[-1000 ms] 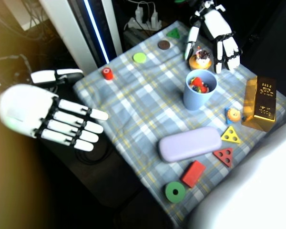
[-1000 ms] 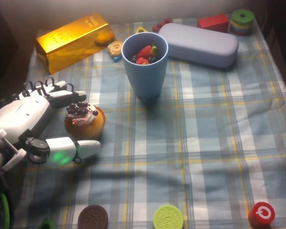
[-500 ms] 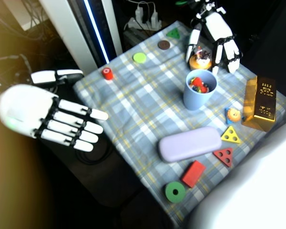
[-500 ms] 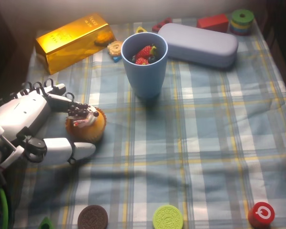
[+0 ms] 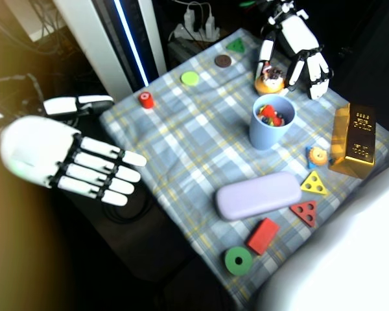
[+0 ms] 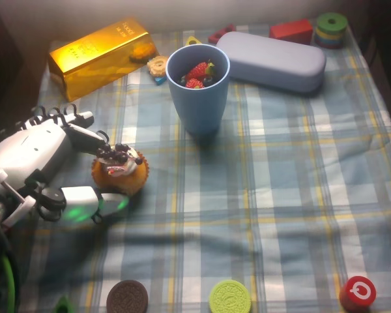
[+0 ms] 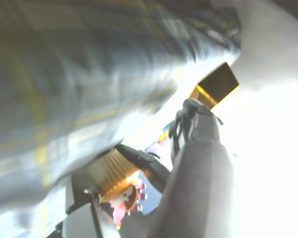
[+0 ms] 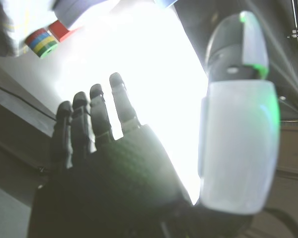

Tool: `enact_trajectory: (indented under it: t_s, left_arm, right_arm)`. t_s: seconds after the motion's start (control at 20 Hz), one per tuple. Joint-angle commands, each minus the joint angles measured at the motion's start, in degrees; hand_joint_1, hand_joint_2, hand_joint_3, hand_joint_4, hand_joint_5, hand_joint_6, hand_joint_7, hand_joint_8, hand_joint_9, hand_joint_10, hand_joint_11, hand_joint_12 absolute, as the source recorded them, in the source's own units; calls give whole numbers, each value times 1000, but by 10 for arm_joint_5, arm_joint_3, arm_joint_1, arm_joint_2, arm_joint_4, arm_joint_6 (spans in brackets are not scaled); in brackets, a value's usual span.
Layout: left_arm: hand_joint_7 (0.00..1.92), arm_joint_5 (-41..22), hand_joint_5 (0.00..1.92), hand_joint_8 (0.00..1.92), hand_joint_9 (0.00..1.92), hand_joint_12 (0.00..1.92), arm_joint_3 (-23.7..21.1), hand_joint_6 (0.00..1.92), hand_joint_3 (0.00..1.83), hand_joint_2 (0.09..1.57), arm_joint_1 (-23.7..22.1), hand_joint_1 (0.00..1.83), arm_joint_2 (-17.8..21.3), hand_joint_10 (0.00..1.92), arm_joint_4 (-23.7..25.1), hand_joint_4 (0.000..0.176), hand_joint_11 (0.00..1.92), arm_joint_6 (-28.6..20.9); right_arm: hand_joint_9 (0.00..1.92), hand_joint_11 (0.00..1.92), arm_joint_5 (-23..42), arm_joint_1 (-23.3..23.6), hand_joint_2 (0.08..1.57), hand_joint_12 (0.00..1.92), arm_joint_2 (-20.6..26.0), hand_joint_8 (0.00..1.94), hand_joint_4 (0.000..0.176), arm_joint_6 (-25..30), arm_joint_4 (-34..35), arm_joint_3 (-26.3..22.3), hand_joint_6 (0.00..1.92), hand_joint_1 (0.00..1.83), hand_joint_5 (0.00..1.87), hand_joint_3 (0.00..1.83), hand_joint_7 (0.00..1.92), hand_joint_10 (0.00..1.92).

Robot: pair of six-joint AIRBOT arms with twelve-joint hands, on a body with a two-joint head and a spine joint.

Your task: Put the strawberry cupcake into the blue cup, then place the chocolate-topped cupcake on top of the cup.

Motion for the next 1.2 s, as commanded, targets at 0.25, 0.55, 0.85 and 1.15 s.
enact_trajectory:
  t_s: [0.25, 0.55, 0.85, 1.15]
  left_arm:
    - [283, -101, 1035, 2, 177, 382, -25, 880, 1, 1080, -13, 1029, 28, 7, 42, 176, 0, -2]
    - [277, -149, 1008, 2, 135, 236, -55, 923, 2, 1091, -20, 1022, 56, 5, 68, 176, 0, -2]
    - [317, -173, 1068, 4, 176, 428, -49, 826, 0, 1066, -44, 1042, 67, 4, 76, 176, 0, -2]
    - [330, -160, 1096, 1, 159, 286, -26, 779, 1, 1053, -84, 1051, 55, 3, 85, 176, 0, -2]
  right_arm:
    - [0, 0, 66, -4, 909, 0, -1, 0, 7, 1, 28, 2, 0, 0, 0, 0, 0, 0]
    - [0, 0, 66, -10, 872, 0, -3, 0, 11, 2, 34, 2, 0, 0, 0, 0, 0, 0]
    - [0, 0, 66, -12, 878, 0, -5, 0, 0, 2, 35, 2, 0, 0, 0, 0, 0, 0]
    - [0, 0, 66, -18, 897, 0, -8, 0, 0, 2, 39, 2, 0, 0, 0, 4, 0, 0]
